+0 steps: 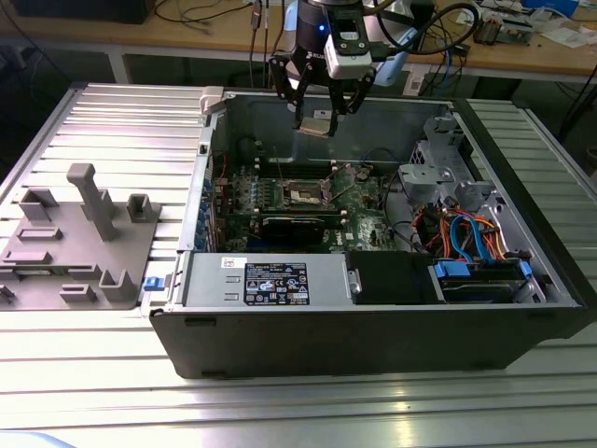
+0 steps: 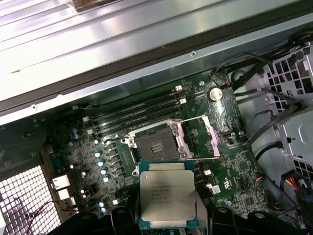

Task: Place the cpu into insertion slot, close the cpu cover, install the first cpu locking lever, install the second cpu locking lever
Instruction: 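Place the cpu into insertion slot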

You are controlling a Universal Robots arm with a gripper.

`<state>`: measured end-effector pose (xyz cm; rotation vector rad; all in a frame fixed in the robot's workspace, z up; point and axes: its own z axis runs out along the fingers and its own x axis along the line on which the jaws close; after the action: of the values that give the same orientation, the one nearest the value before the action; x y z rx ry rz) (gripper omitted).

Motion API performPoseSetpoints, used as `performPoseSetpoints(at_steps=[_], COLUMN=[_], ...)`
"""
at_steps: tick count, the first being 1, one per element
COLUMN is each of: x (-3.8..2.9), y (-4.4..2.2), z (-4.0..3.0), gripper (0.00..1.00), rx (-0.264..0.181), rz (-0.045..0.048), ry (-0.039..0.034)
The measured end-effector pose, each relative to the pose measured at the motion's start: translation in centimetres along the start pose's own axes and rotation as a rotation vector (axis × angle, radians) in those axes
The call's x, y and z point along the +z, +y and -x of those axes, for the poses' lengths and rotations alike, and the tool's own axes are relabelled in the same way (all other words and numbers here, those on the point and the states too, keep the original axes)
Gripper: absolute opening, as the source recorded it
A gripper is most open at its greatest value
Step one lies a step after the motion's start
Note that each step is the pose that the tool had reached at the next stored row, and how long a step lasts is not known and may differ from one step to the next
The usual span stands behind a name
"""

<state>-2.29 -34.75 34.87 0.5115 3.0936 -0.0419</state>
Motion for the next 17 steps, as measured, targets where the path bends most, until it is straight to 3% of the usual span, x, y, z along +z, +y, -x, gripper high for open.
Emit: performPoseSetpoints(at_steps=[17], x=[0.00], y=[0.00], z=[0.00], gripper=[0.54], rx=[0.015], rz=[-0.0043], ry=[-0.0011])
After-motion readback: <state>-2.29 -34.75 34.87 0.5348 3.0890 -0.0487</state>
